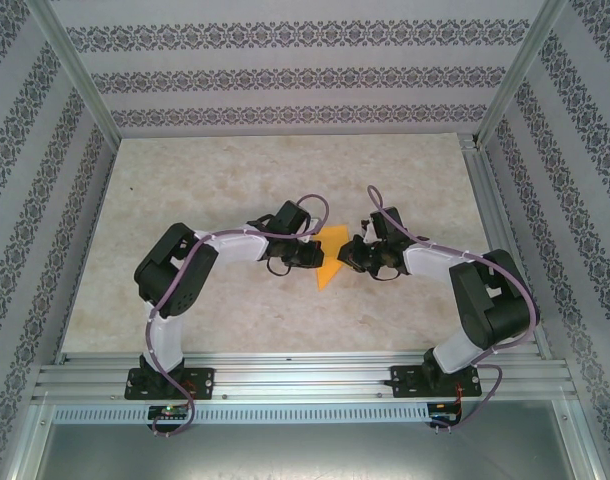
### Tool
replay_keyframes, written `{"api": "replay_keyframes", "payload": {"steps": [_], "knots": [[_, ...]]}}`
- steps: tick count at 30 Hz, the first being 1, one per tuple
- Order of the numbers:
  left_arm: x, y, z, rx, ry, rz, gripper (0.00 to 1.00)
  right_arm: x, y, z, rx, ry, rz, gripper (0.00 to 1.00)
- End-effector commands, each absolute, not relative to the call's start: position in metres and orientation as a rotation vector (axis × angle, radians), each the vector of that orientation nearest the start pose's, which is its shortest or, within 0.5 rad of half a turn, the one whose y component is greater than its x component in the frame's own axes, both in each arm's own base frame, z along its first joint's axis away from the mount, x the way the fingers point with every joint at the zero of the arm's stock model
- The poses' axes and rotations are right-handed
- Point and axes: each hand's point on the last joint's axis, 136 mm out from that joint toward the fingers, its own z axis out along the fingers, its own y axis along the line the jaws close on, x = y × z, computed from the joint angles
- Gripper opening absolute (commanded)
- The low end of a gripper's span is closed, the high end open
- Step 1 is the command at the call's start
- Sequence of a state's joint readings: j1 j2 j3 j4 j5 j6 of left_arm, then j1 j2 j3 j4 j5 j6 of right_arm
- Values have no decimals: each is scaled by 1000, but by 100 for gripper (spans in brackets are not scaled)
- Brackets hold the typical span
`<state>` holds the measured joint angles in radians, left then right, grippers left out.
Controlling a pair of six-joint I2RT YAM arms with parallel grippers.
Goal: Fold a paper plane with a square sheet of paper (pick it up from the middle)
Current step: Third fold the triangle at the center of the table.
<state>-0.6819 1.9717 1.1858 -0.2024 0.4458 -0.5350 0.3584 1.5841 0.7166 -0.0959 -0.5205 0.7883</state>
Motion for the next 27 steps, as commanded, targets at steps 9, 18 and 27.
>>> {"api": "replay_keyframes", "payload": {"steps": [9,18,27], "knots": [[315,-343,9,402,2765,-884,5,305,214,56,346,2667,1073,13],[312,-339,6,398,2774,-865,3,314,218,57,351,2650,1054,13],[314,-337,5,419,2785,-831,2,329,207,23,382,2725,990,10]]}}
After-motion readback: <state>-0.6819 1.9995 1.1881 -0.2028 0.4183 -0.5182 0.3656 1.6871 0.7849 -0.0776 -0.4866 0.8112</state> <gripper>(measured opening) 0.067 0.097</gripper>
